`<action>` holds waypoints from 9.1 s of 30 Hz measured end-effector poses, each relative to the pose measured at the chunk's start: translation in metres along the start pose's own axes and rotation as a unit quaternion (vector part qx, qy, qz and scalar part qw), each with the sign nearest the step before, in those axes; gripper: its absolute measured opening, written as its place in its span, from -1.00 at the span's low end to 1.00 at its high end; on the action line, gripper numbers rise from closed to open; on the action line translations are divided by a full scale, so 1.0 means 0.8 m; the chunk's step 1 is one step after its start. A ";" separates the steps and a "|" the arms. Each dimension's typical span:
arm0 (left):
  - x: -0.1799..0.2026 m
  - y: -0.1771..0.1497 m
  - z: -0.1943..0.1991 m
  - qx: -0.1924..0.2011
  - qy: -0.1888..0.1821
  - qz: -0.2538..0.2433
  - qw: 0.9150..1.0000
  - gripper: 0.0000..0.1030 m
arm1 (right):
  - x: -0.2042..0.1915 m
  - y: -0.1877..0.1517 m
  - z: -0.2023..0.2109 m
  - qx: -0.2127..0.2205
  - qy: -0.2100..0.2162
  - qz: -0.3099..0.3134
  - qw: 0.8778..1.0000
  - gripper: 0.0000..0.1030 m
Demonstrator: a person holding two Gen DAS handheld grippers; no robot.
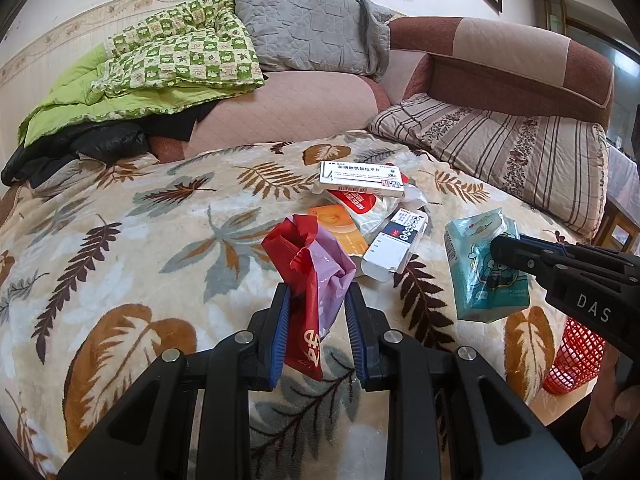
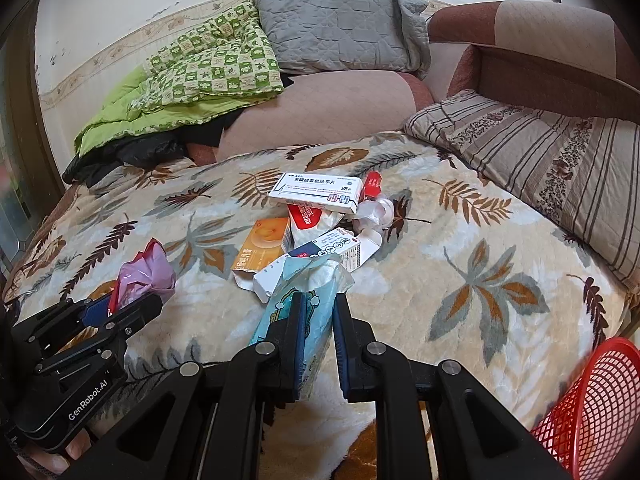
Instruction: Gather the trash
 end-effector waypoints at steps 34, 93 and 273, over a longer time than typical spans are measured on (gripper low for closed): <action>0.005 0.000 0.001 -0.001 0.002 0.000 1.000 -0.50 | 0.004 0.001 0.001 0.000 0.002 -0.001 1.000 -0.73; 0.376 0.027 0.067 -0.088 -0.285 -0.116 0.947 0.61 | 0.331 -0.110 0.281 0.078 -0.142 -0.279 0.947 0.31; -0.008 0.059 -0.079 -0.016 0.068 0.014 0.997 -0.13 | 0.020 0.064 -0.026 0.024 -0.003 -0.087 0.996 -0.25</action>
Point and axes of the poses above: each gripper's, at about its wrist camera, not at the fingertips, and z roughly against the way its jaws point, x to its right, y to its top, the point moved 7 cm from there along -z, roughly the way its jaws point, and after that the axes turned 10 degrees about y, right-handed, at the moved point
